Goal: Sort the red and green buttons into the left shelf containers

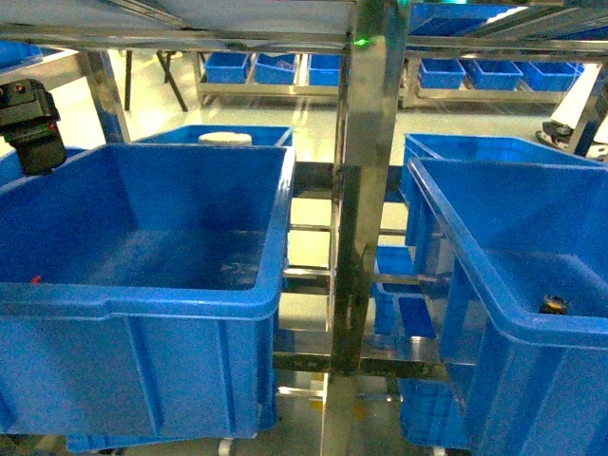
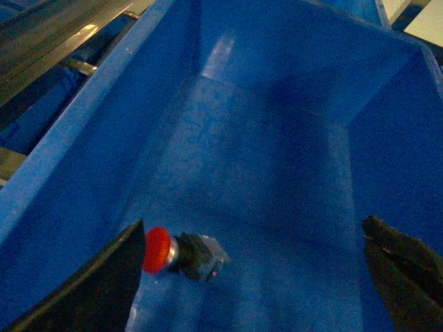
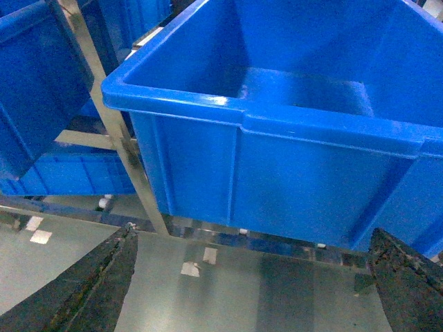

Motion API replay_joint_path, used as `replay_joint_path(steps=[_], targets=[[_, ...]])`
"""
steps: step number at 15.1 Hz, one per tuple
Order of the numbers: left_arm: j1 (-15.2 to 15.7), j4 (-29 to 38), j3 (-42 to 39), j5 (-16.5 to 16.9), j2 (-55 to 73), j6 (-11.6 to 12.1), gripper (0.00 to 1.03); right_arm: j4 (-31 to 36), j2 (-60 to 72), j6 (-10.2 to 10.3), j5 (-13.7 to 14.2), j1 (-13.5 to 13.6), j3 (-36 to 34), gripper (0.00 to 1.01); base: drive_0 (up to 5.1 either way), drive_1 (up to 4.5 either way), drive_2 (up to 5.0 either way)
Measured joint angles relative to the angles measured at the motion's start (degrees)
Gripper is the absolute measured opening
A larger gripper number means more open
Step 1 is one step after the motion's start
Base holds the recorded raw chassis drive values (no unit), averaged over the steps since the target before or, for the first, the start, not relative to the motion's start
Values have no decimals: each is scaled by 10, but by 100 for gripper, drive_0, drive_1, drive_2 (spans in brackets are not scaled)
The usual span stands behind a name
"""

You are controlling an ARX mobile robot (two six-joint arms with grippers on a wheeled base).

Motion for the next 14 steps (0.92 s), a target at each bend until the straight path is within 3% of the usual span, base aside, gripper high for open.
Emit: replay_joint_path(steps=[2,5,9,11,12,13,14], targets=[[-10,-2,4,6,0,-5,98,0,0,0,0,0,0,98,0,0,0],[-31,-19,-10,36,-51,-30,98,0,0,0,0,0,0,98,0,0,0],[-19,-76,-136,59,-225,-28,98,0,0,0,0,0,0,98,0,0,0],[-41,-111,-177,29,-353,-13,98,0,0,0,0,0,0,98,0,0,0],[-121,-133,-224,-71,-517,-19,98,0,0,0,0,0,0,98,0,0,0],[-137,-145,-243,-114,-568,-31,98,0,0,0,0,0,0,98,0,0,0],[-137,-125,-248,-105,-567,-22,97,122,-57,25,88,55,-33,87,0,0,0]])
